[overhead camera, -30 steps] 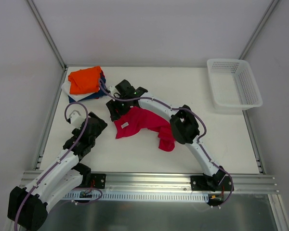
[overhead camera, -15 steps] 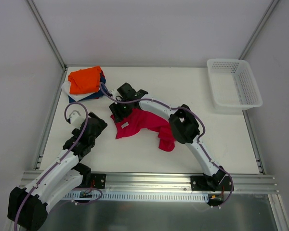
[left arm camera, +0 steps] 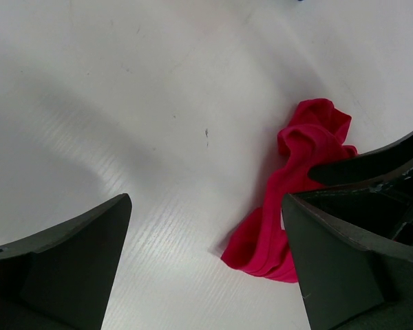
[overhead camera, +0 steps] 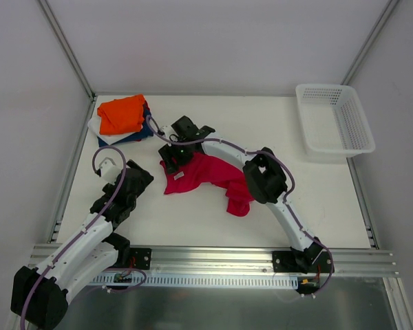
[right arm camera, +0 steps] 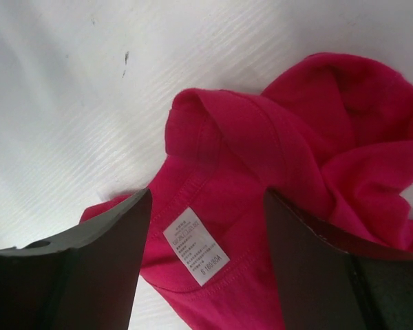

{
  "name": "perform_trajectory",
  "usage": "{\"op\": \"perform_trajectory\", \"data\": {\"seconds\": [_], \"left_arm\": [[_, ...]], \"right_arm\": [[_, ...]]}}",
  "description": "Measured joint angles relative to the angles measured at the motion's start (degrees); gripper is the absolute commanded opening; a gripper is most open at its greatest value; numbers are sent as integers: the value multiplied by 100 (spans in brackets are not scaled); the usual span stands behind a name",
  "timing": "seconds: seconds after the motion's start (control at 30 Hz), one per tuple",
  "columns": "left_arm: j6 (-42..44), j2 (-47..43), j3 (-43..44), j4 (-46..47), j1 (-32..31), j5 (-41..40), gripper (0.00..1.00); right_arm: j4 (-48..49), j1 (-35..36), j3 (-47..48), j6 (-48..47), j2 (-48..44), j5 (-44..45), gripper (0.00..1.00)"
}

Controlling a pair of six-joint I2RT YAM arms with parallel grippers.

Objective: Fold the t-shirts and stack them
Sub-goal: Flatten the tshirt out

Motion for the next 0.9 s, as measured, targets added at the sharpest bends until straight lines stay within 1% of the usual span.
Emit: {"op": "perform_trajectory", "data": {"seconds": [0.47, 0.7, 0.9], "left_arm": [[2, 79, -2, 0, 0, -2, 94], [35, 142, 0, 0, 0, -7, 95], [87, 142, 0, 0, 0, -22, 95]], "right_arm": [[-39, -243, 83, -264, -710, 380, 70], [-17, -413, 173, -321, -680, 409, 70], [-26, -439, 173, -369, -402, 385, 70]]}}
